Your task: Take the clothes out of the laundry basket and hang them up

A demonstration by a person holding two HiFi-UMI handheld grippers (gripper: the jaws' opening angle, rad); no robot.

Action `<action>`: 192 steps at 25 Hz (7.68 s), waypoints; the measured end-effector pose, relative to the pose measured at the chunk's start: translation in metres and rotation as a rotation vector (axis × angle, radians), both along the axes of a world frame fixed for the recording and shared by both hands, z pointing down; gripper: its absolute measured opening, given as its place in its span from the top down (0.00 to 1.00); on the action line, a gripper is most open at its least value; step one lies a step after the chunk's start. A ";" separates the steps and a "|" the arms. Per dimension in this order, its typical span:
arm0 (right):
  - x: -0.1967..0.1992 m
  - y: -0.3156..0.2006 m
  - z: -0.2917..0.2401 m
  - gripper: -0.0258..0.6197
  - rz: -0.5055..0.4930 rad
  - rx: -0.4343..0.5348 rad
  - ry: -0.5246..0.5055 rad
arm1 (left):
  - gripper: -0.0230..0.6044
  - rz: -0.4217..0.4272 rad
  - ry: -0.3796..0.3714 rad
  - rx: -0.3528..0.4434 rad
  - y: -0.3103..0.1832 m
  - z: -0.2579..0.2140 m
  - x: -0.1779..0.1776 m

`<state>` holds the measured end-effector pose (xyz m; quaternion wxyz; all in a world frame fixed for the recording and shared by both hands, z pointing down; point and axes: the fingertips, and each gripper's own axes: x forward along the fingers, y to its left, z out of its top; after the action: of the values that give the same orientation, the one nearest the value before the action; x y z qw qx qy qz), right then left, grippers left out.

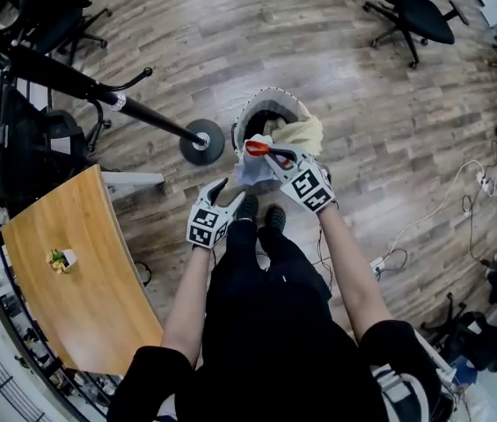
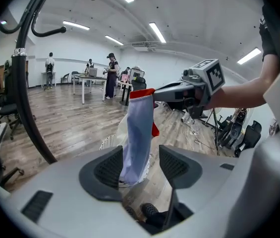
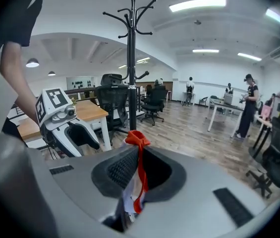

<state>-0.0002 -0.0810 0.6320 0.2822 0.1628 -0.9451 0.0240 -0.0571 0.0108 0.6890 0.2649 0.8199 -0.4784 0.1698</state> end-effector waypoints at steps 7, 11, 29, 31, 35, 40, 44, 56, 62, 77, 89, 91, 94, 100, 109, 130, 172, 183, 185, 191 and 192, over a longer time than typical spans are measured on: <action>-0.003 -0.003 -0.071 0.91 -0.058 0.053 -0.078 | 0.57 -0.039 -0.032 -0.008 0.011 -0.007 -0.008; -0.010 -0.003 -0.114 0.91 -0.143 0.097 -0.106 | 0.57 -0.054 -0.035 -0.005 0.004 -0.010 -0.007; -0.024 0.030 -0.233 0.91 -0.343 0.177 -0.277 | 0.44 -0.031 -0.043 0.124 -0.054 -0.058 0.010; -0.027 0.038 -0.242 0.91 -0.375 0.175 -0.284 | 0.43 -0.001 -0.049 0.144 -0.064 -0.065 0.020; -0.029 0.043 -0.255 0.91 -0.390 0.187 -0.318 | 0.44 0.016 -0.049 0.182 -0.080 -0.078 0.033; -0.005 0.011 -0.253 0.91 -0.261 0.218 -0.320 | 0.85 -0.054 -0.029 0.183 -0.069 -0.082 0.016; 0.021 -0.014 -0.239 0.91 -0.153 0.196 -0.311 | 0.87 -0.119 -0.025 0.191 -0.040 -0.090 -0.015; -0.003 -0.012 -0.229 0.91 -0.129 0.145 -0.422 | 0.87 -0.323 -0.202 0.310 0.011 -0.179 -0.124; -0.034 -0.001 -0.259 0.91 -0.181 0.150 -0.504 | 0.87 -0.392 -0.263 0.363 0.029 -0.223 -0.160; -0.114 0.008 -0.270 0.91 -0.228 0.118 -0.560 | 0.87 -0.431 -0.385 0.424 0.050 -0.280 -0.253; -0.195 -0.006 -0.298 0.91 -0.151 0.143 -0.614 | 0.87 -0.398 -0.414 0.564 0.013 -0.354 -0.360; -0.204 -0.012 -0.295 0.91 -0.122 0.150 -0.608 | 0.87 -0.383 -0.417 0.567 0.000 -0.357 -0.373; -0.213 -0.022 -0.285 0.91 -0.078 0.159 -0.578 | 0.87 -0.354 -0.411 0.556 -0.022 -0.351 -0.388; -0.222 -0.039 -0.235 0.91 -0.003 0.154 -0.471 | 0.87 -0.280 -0.373 0.477 -0.067 -0.306 -0.408; -0.223 -0.053 -0.176 0.91 0.098 0.044 -0.390 | 0.82 -0.196 -0.293 0.370 -0.109 -0.243 -0.417; -0.230 -0.041 -0.087 0.88 0.145 -0.092 -0.239 | 0.59 -0.117 -0.142 0.221 -0.093 -0.157 -0.404; -0.166 0.000 -0.072 0.83 0.066 -0.128 -0.218 | 0.57 -0.400 -0.085 0.275 0.030 -0.166 -0.368; -0.141 0.009 -0.074 0.88 0.059 -0.129 -0.225 | 0.60 -0.427 -0.083 0.274 0.047 -0.166 -0.341; -0.134 0.011 -0.073 0.88 0.061 -0.131 -0.225 | 0.62 -0.436 -0.086 0.270 0.051 -0.165 -0.335; -0.108 0.018 -0.072 0.95 0.061 -0.136 -0.240 | 0.75 -0.437 -0.071 0.277 0.059 -0.165 -0.310; -0.103 0.019 -0.073 0.95 0.057 -0.138 -0.245 | 0.77 -0.430 -0.063 0.283 0.059 -0.166 -0.303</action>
<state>-0.1028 -0.0616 0.5593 0.1744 0.1658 -0.9636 0.1168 -0.3600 0.0696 0.5228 0.1626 0.7226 -0.6685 0.0667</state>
